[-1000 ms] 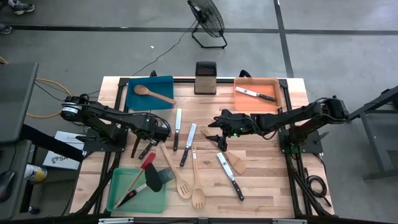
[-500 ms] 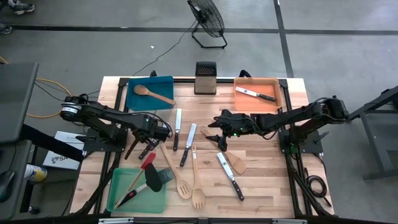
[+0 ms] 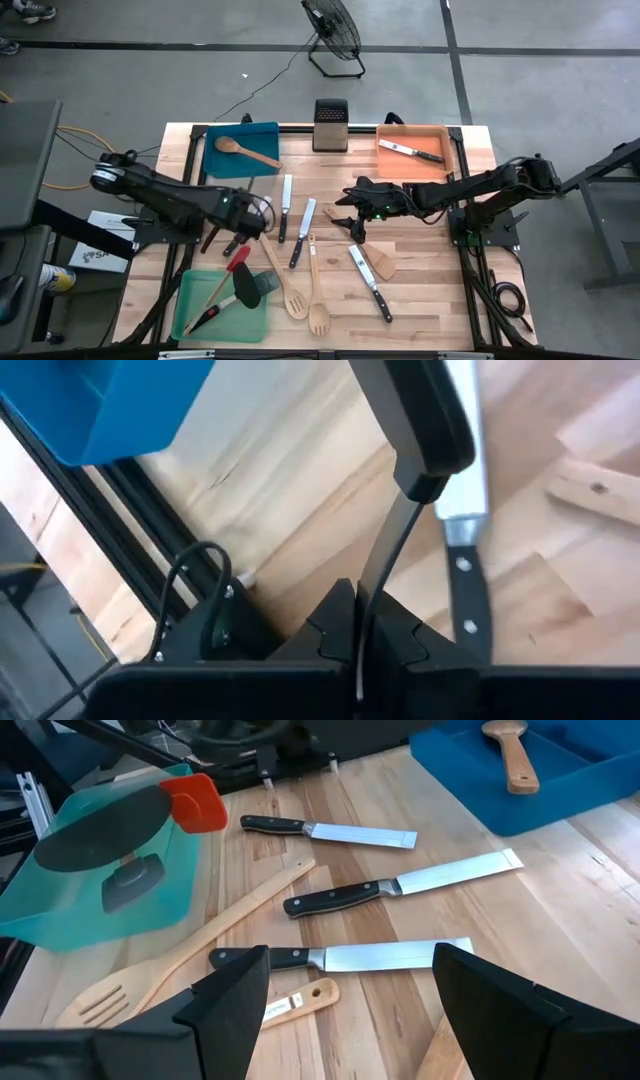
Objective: Pick & Place Kitchen Items
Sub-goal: Put the black flipper into the green bin, then put the black spatula into the orange bin
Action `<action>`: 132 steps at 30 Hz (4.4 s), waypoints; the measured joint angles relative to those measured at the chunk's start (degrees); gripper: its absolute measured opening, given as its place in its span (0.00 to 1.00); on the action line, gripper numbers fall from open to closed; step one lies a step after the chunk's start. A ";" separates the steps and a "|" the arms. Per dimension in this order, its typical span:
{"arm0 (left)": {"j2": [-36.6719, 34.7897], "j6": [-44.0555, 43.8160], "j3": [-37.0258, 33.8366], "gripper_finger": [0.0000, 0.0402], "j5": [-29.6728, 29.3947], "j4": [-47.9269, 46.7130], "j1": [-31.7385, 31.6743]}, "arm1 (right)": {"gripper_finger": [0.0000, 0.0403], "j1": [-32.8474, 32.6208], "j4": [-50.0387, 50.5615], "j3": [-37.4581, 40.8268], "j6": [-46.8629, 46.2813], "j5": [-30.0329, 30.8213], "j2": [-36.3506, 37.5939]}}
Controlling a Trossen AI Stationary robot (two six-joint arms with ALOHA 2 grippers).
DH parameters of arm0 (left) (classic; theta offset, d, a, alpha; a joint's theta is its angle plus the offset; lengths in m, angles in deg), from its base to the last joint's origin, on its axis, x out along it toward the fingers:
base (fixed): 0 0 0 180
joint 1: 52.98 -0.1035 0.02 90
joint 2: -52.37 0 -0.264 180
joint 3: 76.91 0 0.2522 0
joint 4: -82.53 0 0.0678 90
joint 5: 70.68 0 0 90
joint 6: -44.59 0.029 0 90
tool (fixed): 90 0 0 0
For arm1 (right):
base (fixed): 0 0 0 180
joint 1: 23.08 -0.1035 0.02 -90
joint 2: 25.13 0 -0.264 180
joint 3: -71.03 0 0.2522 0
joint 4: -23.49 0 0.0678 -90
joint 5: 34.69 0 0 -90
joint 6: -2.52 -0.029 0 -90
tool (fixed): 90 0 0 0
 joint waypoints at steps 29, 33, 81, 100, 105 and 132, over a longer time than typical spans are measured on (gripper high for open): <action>-0.20 -29.22 6.85 0.00 3.99 -4.44 34.68 | 0.68 -0.11 0.15 0.00 -1.07 0.00 0.00; -0.18 -28.35 6.85 0.00 4.03 -0.03 37.99 | 0.68 -0.11 0.15 0.00 -1.09 0.00 0.00; 12.88 -53.26 6.79 0.00 -6.13 9.07 56.66 | 0.68 -0.11 1.01 0.00 -3.87 0.22 0.00; 13.35 -50.37 6.78 0.00 -4.76 15.23 56.66 | 0.68 -0.11 1.05 0.00 -3.91 0.07 0.00; 13.35 -50.22 6.78 0.03 -4.72 16.75 56.66 | 0.68 -0.11 1.05 0.00 -3.90 0.06 0.00; 13.35 -48.91 6.78 0.50 -1.25 18.28 56.66 | 0.68 -0.12 1.07 0.00 -3.43 0.02 0.00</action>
